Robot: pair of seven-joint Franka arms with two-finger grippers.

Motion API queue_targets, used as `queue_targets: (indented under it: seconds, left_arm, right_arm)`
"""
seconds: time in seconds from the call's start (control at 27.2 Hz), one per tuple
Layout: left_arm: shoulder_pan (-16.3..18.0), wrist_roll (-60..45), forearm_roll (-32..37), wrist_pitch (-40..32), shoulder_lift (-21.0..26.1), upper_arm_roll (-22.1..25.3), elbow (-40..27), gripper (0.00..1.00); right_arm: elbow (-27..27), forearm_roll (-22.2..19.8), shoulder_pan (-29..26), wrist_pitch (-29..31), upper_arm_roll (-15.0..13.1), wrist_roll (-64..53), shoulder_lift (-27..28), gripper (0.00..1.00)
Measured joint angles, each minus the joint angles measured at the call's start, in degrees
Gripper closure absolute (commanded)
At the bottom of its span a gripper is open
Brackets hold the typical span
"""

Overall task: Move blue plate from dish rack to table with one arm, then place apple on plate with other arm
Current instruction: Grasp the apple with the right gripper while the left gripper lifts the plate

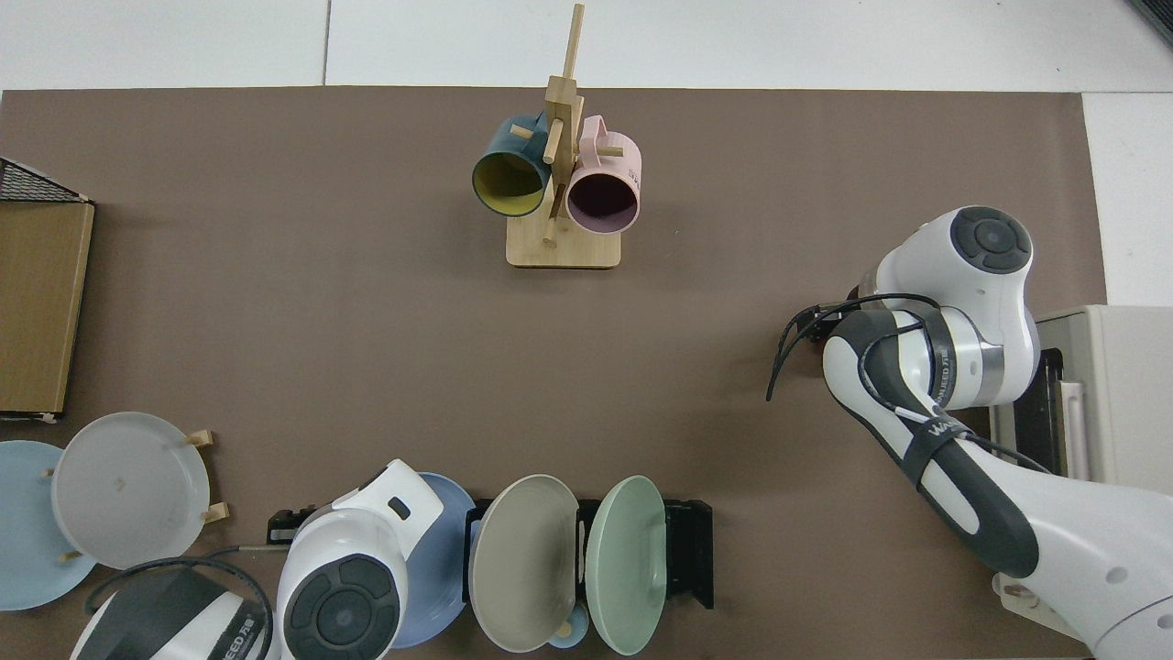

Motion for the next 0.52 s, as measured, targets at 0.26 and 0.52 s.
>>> queue_targets:
  seconds: [0.26,0.52]
  left_arm:
    - [0.03,1.62,0.29,-7.75,-0.18,-0.48,6.37,1.0]
    - [0.01,0.28,7.21,-10.16,-0.16,-4.59,9.23,1.0]
  right_arm:
    - [2.04,3.16,0.0,-0.47,0.0,0.5,-2.87,1.0]
    - [3.25,2.73,0.16,-8.55,0.09,0.67,-10.11,1.0]
